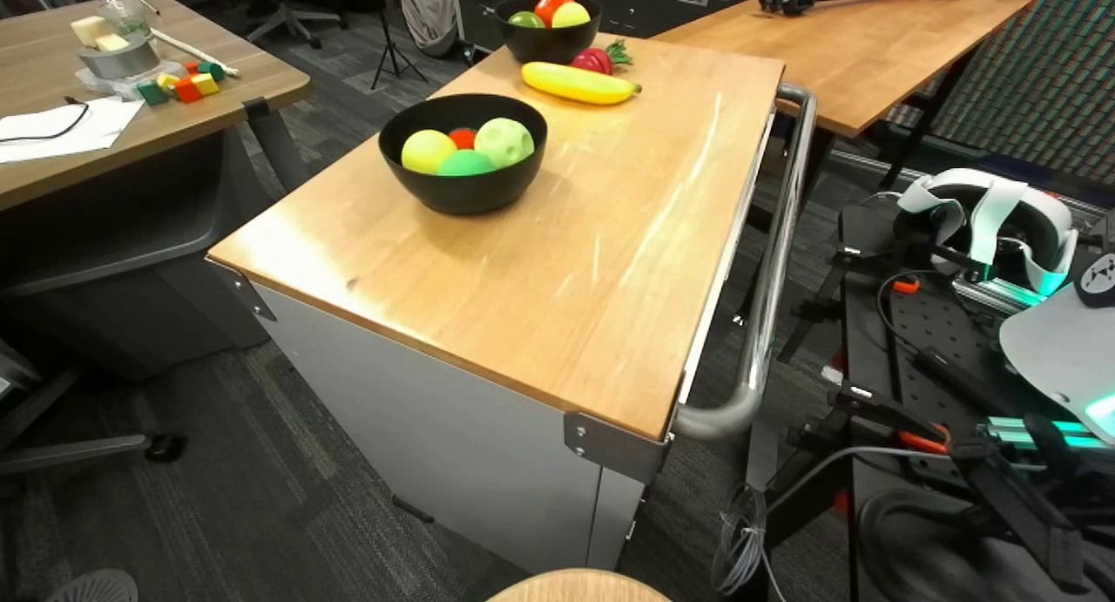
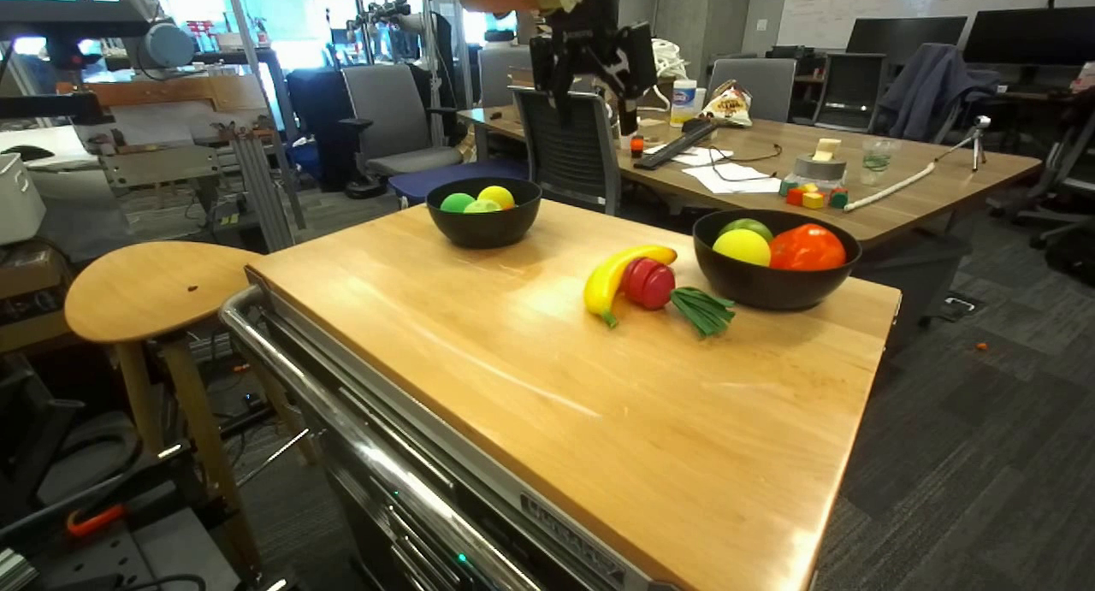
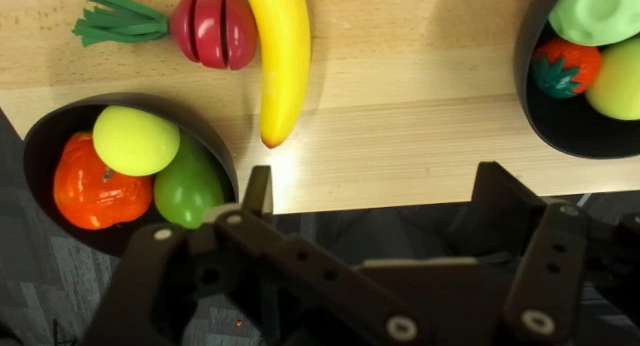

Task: Remove all the plastic vegetables and fruits from the two bowls

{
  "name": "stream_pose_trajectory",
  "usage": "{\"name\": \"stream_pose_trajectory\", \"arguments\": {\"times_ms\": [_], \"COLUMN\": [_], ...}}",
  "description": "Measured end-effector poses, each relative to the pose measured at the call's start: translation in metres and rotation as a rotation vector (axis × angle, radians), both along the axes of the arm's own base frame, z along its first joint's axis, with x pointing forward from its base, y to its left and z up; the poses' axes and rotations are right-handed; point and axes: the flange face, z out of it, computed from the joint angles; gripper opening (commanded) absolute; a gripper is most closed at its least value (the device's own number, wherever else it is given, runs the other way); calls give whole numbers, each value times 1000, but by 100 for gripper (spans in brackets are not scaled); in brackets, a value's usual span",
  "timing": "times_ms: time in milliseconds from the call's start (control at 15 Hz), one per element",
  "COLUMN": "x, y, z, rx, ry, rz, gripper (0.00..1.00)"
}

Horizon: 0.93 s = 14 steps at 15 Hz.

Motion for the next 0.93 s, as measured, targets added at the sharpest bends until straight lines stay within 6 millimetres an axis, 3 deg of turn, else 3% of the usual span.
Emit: {"name": "stream_pose_trajectory", "arguments": {"times_ms": [133, 467, 733, 933], "x": [-3, -3, -5, 0], "y": [3, 3, 16, 33], "z": [10, 4, -11, -13], "rx": [9, 23, 153, 143], "ry": [-6, 10, 172, 272], "rz": [-1, -9, -49, -21], "gripper": [100, 100, 100, 100]}}
